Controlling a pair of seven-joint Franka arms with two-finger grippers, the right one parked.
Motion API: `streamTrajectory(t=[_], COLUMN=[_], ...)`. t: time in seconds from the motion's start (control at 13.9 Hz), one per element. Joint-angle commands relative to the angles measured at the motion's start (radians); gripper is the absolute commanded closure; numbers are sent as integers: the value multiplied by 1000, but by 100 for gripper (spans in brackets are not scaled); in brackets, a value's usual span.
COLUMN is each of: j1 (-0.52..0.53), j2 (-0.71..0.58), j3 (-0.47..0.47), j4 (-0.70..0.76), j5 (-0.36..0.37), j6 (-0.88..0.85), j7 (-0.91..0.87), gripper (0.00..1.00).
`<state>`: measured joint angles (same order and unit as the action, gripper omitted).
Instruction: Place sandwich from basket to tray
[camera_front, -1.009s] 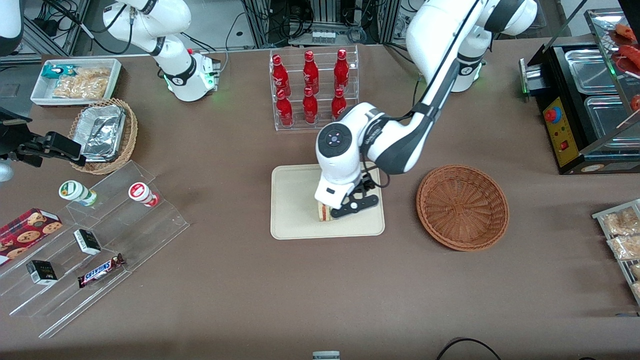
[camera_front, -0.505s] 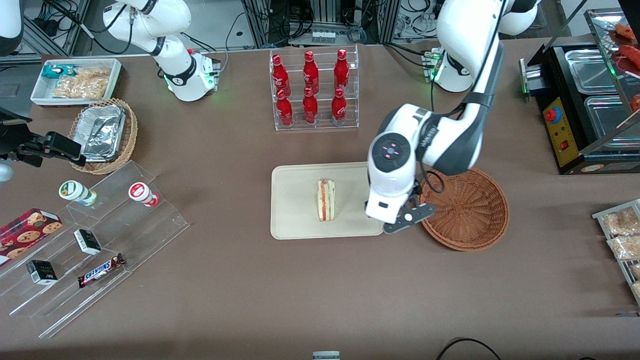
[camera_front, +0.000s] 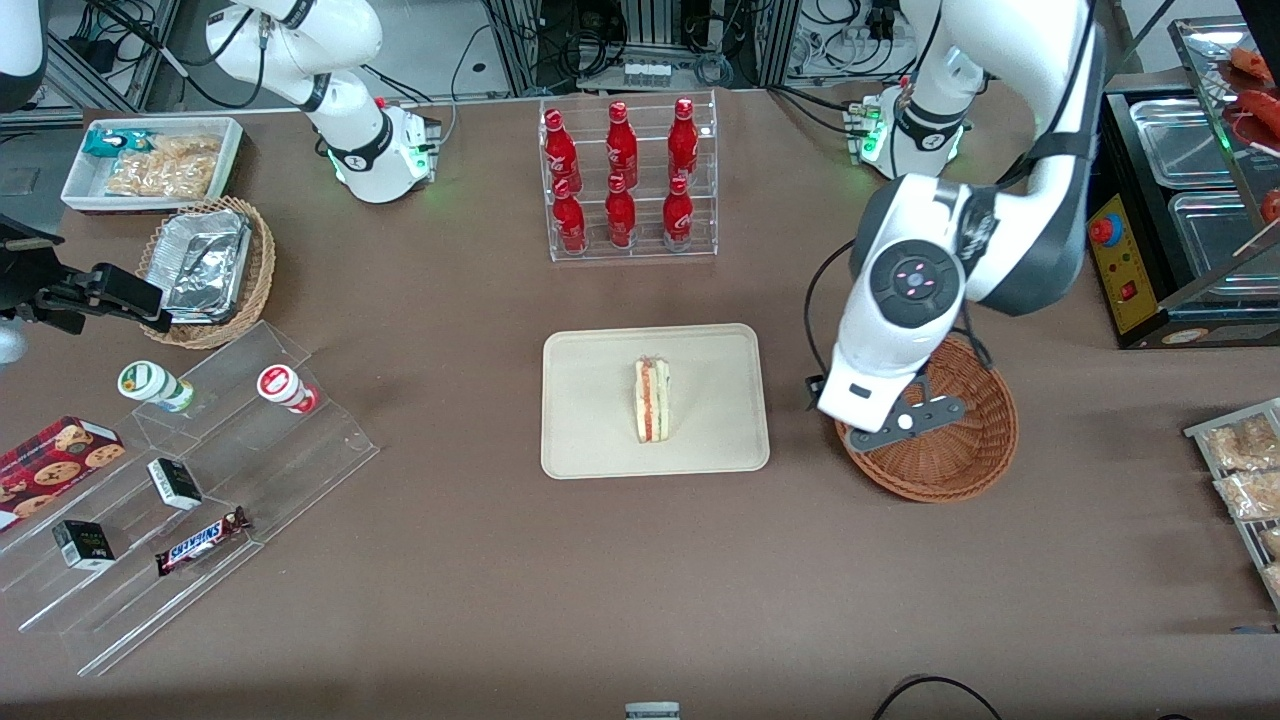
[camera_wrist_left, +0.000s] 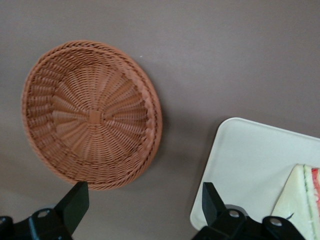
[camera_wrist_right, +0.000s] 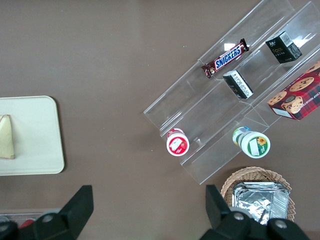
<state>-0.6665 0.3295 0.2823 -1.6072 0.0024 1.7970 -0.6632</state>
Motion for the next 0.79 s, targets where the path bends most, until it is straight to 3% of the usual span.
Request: streamTrajectory(t=[0.0,0.07,0.29,0.43,0.72], j1=[63,140,315,506,687], j2=[-78,-104,-162,-205,-285], j3=[-6,-88,-217,-380,-480], j4=[-37,-37,-33,-28,-26], j5=[-9,-7,-5,14,44], j6=[-44,-60,-178,-241,-307], j7=[27,40,247,327,509], gripper=[0,0,0,0,0])
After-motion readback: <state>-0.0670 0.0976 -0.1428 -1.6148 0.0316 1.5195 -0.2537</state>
